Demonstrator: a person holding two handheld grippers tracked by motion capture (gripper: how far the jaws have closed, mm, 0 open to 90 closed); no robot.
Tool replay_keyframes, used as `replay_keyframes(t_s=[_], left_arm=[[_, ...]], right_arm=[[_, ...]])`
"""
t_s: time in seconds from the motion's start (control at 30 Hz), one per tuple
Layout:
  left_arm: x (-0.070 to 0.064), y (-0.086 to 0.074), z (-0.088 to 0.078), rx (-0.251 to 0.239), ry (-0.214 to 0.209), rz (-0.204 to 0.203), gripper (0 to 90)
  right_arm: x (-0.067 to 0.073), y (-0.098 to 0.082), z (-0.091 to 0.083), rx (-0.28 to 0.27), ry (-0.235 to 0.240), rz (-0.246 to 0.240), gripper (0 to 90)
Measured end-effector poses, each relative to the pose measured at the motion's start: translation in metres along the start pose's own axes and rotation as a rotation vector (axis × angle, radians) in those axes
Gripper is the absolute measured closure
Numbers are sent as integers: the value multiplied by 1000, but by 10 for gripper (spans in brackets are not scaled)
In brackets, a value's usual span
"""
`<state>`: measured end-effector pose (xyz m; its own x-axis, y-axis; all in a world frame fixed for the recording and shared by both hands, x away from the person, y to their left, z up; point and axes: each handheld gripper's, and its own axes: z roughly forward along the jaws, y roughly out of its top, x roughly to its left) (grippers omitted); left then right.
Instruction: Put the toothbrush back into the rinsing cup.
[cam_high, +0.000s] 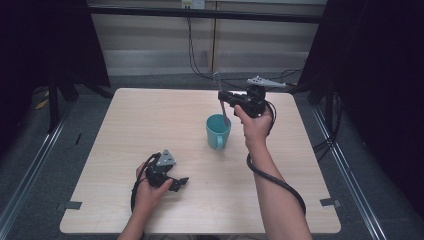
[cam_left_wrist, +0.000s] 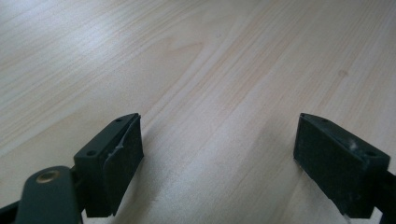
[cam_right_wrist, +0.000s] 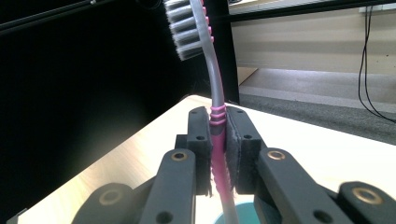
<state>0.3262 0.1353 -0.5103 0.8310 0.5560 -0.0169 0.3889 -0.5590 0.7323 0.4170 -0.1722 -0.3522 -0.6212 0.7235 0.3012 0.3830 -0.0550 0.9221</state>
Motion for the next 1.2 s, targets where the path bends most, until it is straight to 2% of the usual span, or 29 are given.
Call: replay_keyframes(t_s=[0.63, 1.0, 1.2], left_arm=[[0, 0, 0, 0, -1, 0, 155], [0, 0, 0, 0, 3, 0, 155], [0, 0, 0, 0, 1, -2, 155]], right_arm=[[-13, -7, 23, -7, -25, 13, 812], [-21, -19, 32, -3, -36, 18, 811], [-23, -30, 32, 8, -51, 5, 810]])
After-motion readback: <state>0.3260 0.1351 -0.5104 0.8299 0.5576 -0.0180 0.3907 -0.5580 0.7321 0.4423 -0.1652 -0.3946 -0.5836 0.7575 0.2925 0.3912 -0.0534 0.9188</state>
